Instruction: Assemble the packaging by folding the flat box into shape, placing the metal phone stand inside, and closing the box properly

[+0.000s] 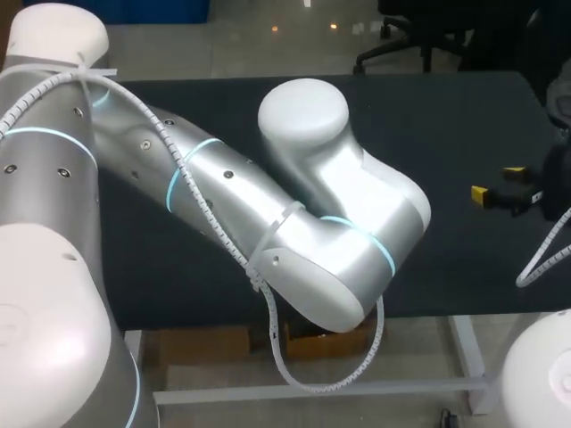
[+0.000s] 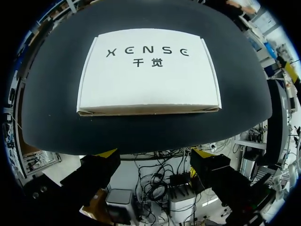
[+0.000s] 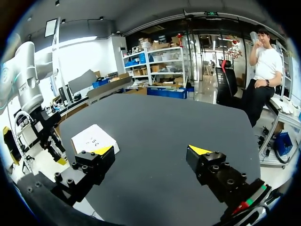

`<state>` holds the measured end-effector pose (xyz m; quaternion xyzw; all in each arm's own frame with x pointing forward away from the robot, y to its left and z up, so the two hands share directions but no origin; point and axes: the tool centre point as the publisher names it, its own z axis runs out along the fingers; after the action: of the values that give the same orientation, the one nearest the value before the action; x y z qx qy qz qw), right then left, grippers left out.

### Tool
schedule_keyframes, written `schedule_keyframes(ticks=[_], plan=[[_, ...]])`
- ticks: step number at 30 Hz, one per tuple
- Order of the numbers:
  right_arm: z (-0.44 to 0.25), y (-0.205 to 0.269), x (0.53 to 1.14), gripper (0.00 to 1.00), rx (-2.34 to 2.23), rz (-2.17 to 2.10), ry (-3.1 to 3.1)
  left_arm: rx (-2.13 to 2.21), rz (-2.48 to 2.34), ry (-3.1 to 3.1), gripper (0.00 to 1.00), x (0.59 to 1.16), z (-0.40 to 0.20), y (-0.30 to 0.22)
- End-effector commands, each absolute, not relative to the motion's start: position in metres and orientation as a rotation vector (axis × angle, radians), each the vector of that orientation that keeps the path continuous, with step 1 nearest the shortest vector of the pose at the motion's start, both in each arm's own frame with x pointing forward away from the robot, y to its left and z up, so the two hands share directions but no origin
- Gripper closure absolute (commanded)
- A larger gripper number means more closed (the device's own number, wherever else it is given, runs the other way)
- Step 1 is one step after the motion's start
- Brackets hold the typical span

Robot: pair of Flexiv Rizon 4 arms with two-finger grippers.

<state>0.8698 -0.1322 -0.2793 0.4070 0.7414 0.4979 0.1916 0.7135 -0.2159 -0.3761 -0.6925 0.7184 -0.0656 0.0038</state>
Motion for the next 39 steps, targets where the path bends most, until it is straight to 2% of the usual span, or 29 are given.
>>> schedule_keyframes(ticks=[1,11,39], plan=[[-0.272,-0.133,0.866,0.00,1.096,1.405,2.043,-2.160,-0.174,2.221,0.00,0.714,-0.385,-0.227],[-0.261,-0.125,0.894,0.00,0.911,1.455,2.039,-2.174,-0.181,2.114,0.00,0.721,-0.396,-0.232],[-0.246,-0.121,0.934,0.00,0.829,1.429,2.062,-2.256,-0.174,2.065,0.00,0.766,-0.402,-0.220]])
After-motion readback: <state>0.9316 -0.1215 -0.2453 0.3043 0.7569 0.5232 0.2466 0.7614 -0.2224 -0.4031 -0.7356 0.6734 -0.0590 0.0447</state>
